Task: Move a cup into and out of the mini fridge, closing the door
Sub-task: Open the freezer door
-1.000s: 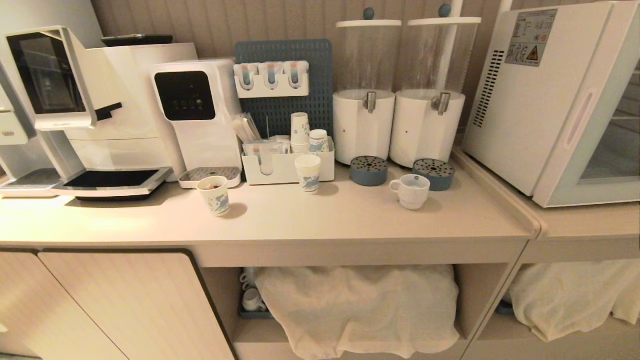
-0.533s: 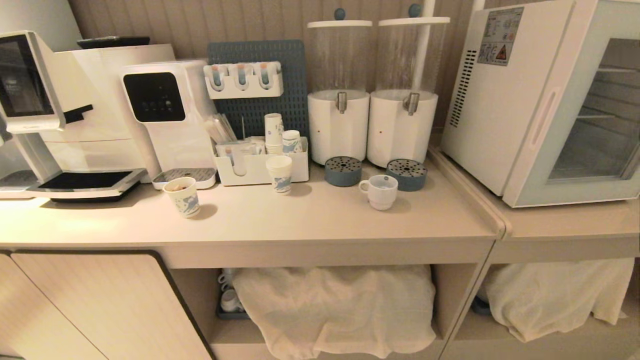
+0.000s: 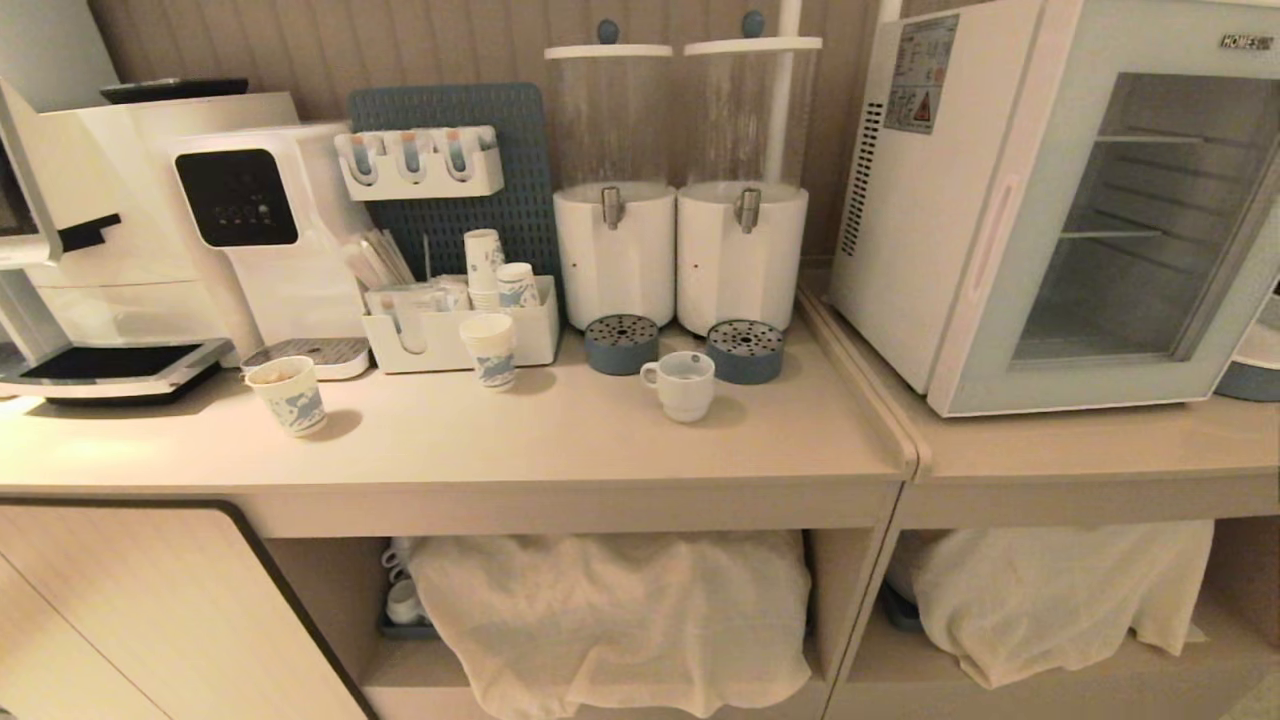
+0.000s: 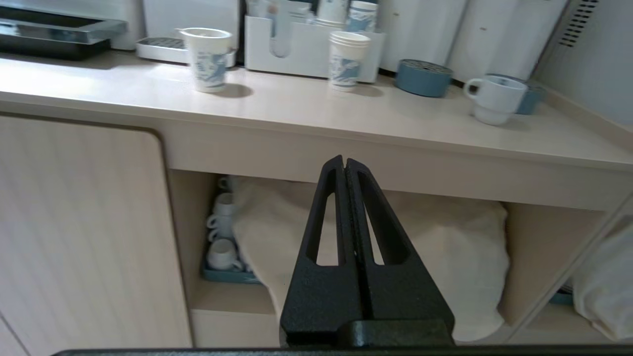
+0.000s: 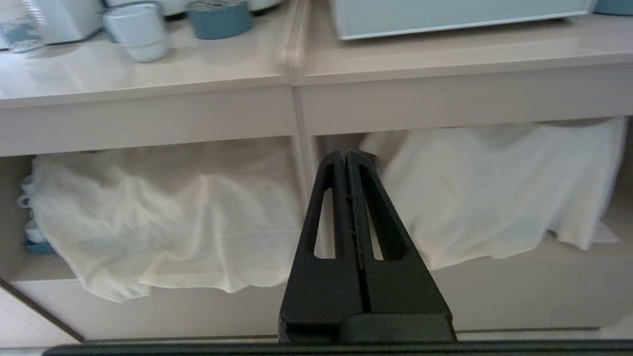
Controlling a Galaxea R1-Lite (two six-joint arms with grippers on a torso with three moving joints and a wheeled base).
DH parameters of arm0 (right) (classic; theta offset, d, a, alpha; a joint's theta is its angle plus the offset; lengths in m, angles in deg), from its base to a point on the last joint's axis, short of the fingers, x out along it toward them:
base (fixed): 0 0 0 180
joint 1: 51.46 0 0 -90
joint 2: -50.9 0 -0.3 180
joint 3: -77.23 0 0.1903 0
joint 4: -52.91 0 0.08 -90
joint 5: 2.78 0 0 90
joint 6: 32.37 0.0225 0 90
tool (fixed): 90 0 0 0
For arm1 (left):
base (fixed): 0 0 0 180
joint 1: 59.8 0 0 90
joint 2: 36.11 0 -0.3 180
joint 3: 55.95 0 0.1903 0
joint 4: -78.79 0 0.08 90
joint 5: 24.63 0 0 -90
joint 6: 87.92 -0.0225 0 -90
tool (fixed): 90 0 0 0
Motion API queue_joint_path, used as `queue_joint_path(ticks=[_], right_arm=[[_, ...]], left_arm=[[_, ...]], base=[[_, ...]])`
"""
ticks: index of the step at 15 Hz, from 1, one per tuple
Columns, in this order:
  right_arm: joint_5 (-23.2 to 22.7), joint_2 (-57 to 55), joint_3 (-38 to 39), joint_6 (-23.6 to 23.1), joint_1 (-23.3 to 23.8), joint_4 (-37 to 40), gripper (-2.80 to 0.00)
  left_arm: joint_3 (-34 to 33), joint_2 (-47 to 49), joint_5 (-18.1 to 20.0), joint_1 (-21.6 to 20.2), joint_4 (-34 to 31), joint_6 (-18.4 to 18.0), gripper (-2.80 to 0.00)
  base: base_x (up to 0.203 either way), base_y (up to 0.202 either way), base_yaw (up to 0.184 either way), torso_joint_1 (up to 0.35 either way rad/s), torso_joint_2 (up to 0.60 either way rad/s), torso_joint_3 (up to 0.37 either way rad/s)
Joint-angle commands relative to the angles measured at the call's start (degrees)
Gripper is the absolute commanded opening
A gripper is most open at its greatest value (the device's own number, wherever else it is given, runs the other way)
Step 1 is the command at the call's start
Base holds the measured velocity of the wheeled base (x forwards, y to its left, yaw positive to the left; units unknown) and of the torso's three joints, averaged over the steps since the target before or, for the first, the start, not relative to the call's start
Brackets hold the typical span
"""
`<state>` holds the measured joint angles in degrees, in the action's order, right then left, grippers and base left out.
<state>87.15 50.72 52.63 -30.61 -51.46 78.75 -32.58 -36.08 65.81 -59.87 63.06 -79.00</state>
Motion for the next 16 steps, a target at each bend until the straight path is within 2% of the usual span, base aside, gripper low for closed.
queue_joint_path(ticks=[1, 16], right_arm=[[-0.02, -0.08, 0.00, 0.00, -0.08, -0.01, -2.80], [-0.02, -0.08, 0.00, 0.00, 0.00, -0.01, -2.80]], left_arm=[[-2.29, -0.29, 0.00, -0.01, 0.02, 0.04, -2.80], [-2.29, -0.29, 0.00, -0.01, 0.03, 0.04, -2.80]], base=[[0.000, -0.194, 0.003, 0.002, 0.00, 0.002], [0.000, -0.194, 0.001, 0.003, 0.00, 0.004]])
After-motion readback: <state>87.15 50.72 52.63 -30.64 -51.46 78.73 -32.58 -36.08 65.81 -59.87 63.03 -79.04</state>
